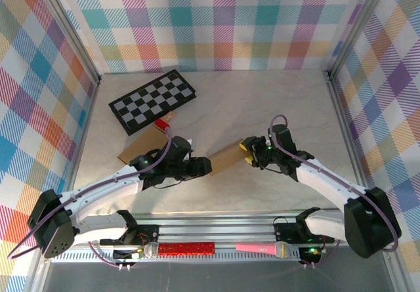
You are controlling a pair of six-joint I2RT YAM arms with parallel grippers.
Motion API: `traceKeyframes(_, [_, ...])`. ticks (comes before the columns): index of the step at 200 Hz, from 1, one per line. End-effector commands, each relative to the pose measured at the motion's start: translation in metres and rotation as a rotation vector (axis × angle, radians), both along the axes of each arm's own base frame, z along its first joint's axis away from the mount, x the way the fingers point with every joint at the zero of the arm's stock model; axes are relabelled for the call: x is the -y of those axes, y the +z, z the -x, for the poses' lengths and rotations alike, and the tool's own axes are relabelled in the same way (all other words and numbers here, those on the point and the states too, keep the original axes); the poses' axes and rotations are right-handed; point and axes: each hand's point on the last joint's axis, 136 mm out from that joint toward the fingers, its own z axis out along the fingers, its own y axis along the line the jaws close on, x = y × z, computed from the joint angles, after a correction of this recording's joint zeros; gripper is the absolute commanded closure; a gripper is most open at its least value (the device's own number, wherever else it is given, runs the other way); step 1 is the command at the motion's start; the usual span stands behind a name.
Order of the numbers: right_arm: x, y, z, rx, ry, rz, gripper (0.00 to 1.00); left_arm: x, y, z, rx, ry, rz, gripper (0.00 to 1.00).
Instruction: Fold the paper box
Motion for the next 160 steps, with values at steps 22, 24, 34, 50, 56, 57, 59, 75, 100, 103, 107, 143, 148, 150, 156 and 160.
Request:
traceKeyframes(22, [-0.027, -0.035, -0.033, 0.097, 0.167, 0.009, 0.38, -0.011, 0.02, -0.006, 0.018, 0.074, 0.066, 0.37])
traceKeyframes(24, [-0.029, -0.037, -0.035, 0.092, 0.172, 0.007, 0.37, -0.012, 0.02, -0.007, 0.016, 0.079, 0.068, 0.37])
traceKeyframes(34, [-0.035, -0.05, -0.039, 0.063, 0.192, 0.003, 0.35, -0.014, 0.022, -0.01, 0.013, 0.097, 0.085, 0.38])
traceKeyframes(50, [-0.034, -0.054, -0.045, 0.041, 0.183, 0.029, 0.31, -0.017, 0.028, -0.012, 0.018, 0.11, 0.089, 0.38])
traceKeyframes(56, [-0.031, -0.051, -0.046, 0.043, 0.175, 0.051, 0.29, -0.018, 0.03, -0.012, 0.022, 0.111, 0.088, 0.38])
traceKeyframes(57, [-0.03, -0.05, -0.046, 0.042, 0.174, 0.057, 0.28, -0.018, 0.03, -0.012, 0.022, 0.111, 0.087, 0.38])
traceKeyframes(59, [-0.029, -0.049, -0.045, 0.039, 0.173, 0.067, 0.27, -0.019, 0.031, -0.012, 0.022, 0.112, 0.086, 0.38])
traceKeyframes(75, [-0.018, -0.041, -0.041, 0.002, 0.183, 0.157, 0.22, -0.025, 0.034, -0.01, 0.03, 0.118, 0.077, 0.38])
traceKeyframes(100, [0.001, -0.039, -0.021, -0.117, 0.216, 0.296, 0.2, -0.036, 0.036, -0.008, 0.036, 0.137, 0.058, 0.38])
traceKeyframes(103, [0.007, -0.04, -0.016, -0.149, 0.219, 0.323, 0.2, -0.038, 0.036, -0.009, 0.036, 0.142, 0.053, 0.38])
traceKeyframes(107, [0.012, -0.04, -0.012, -0.171, 0.222, 0.351, 0.2, -0.041, 0.037, -0.009, 0.038, 0.148, 0.047, 0.38])
traceKeyframes(143, [0.044, 0.021, -0.004, 0.032, 0.254, 0.515, 0.01, -0.083, 0.07, -0.024, 0.158, 0.25, -0.049, 0.3])
traceKeyframes(148, [0.047, 0.035, -0.005, 0.095, 0.265, 0.532, 0.01, -0.09, 0.075, -0.025, 0.181, 0.264, -0.071, 0.21])
traceKeyframes(150, [0.049, 0.04, -0.005, 0.116, 0.265, 0.54, 0.02, -0.092, 0.078, -0.026, 0.193, 0.27, -0.077, 0.08])
traceKeyframes(156, [0.053, 0.054, -0.004, 0.181, 0.275, 0.57, 0.01, -0.1, 0.083, -0.028, 0.221, 0.285, -0.101, 0.0])
traceKeyframes(160, [0.057, 0.062, -0.003, 0.222, 0.28, 0.593, 0.01, -0.105, 0.087, -0.029, 0.24, 0.296, -0.116, 0.0])
